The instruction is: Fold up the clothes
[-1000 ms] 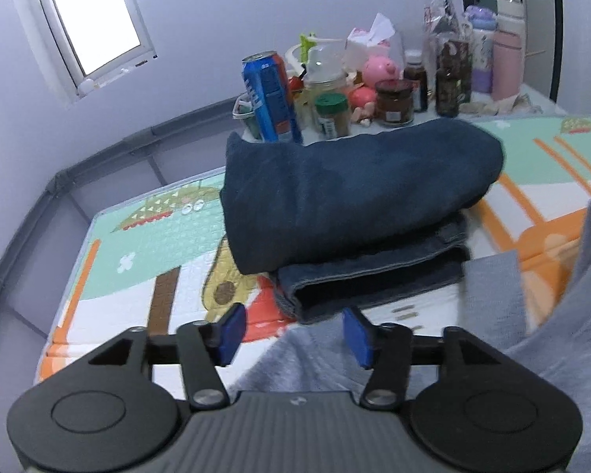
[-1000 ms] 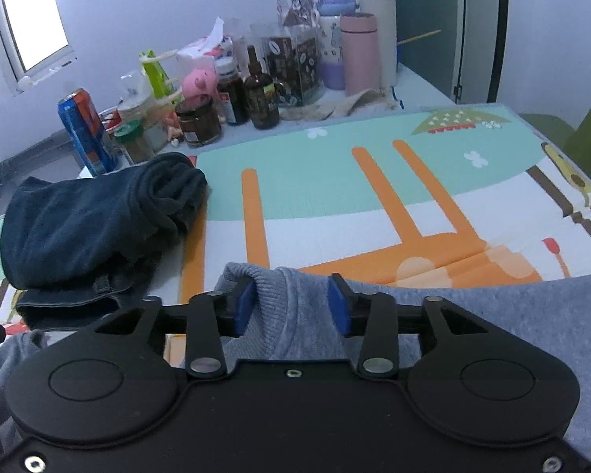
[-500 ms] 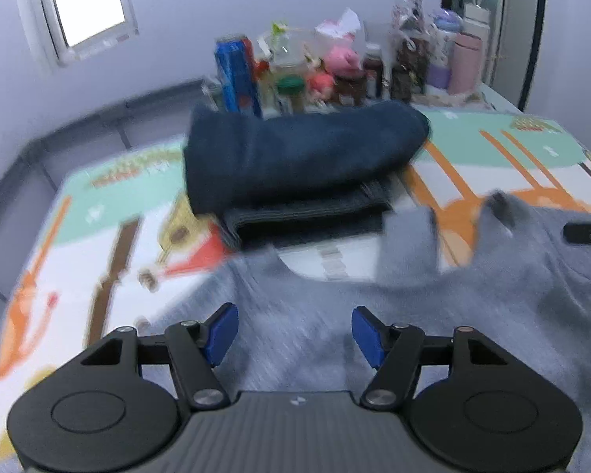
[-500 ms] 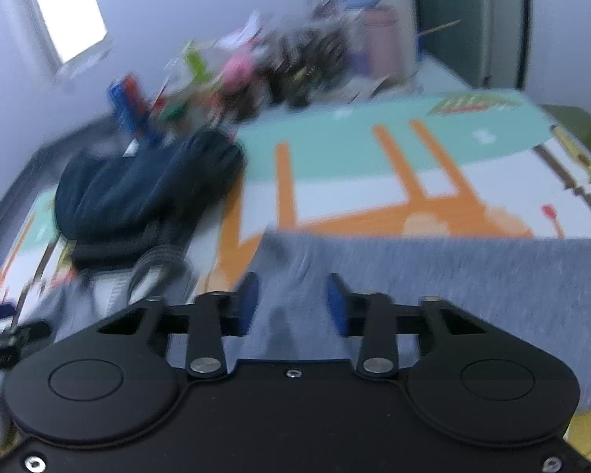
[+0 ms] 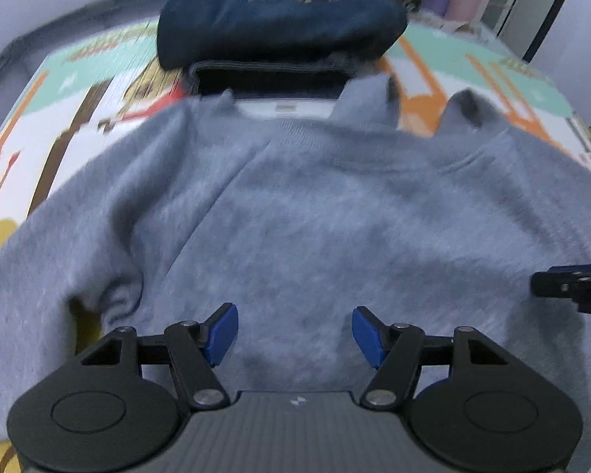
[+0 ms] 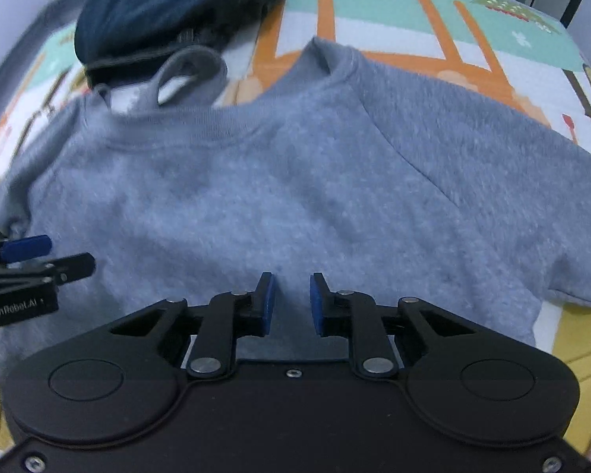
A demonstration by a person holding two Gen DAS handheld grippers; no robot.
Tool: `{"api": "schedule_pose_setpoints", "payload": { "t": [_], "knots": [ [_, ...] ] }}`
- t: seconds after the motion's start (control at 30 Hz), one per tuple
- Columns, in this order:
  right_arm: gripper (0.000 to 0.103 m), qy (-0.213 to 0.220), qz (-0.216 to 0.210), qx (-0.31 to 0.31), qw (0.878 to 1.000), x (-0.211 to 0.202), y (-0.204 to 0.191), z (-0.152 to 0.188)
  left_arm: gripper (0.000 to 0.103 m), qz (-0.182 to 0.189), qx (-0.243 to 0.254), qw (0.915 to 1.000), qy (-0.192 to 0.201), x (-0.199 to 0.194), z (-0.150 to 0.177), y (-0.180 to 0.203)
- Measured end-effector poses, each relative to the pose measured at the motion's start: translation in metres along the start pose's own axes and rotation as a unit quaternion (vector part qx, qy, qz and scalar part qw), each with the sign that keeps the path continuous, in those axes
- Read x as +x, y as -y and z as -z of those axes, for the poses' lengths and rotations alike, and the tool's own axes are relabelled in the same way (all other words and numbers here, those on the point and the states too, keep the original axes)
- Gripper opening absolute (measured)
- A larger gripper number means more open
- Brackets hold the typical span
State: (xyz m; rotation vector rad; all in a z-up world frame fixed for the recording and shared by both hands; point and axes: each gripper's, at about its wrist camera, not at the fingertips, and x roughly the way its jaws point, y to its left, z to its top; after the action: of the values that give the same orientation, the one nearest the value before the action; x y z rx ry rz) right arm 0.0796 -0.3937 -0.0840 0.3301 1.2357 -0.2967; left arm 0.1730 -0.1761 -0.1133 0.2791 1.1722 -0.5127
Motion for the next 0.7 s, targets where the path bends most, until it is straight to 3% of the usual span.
{"api": "schedule_pose_setpoints", "payload": {
  "t": [0.1,0.2,0.5,0.7],
  "knots": [
    [0.019,-0.015,0.012,-0.009,1.0,0.005,-0.001,0.002,0.067,-0.021,-0.002,0.9997,-0.011,0.004,0.004,-0.006],
    [0.019,-0.027,0.022,-0.007,0.999,0.014,0.001,0.001,0.073,-0.031,-0.008,0.9994,-0.012,0.005,0.007,-0.016],
    [0.022,-0.027,0.022,0.013,0.999,0.019,0.019,0.002,0.078,-0.053,-0.032,0.9979,-0.019,0.001,0.013,-0.052],
    [0.022,-0.021,0.037,0.027,0.999,0.015,0.037,0.005,0.066,-0.038,-0.045,0.9981,-0.016,-0.008,0.018,-0.074]
  ]
}}
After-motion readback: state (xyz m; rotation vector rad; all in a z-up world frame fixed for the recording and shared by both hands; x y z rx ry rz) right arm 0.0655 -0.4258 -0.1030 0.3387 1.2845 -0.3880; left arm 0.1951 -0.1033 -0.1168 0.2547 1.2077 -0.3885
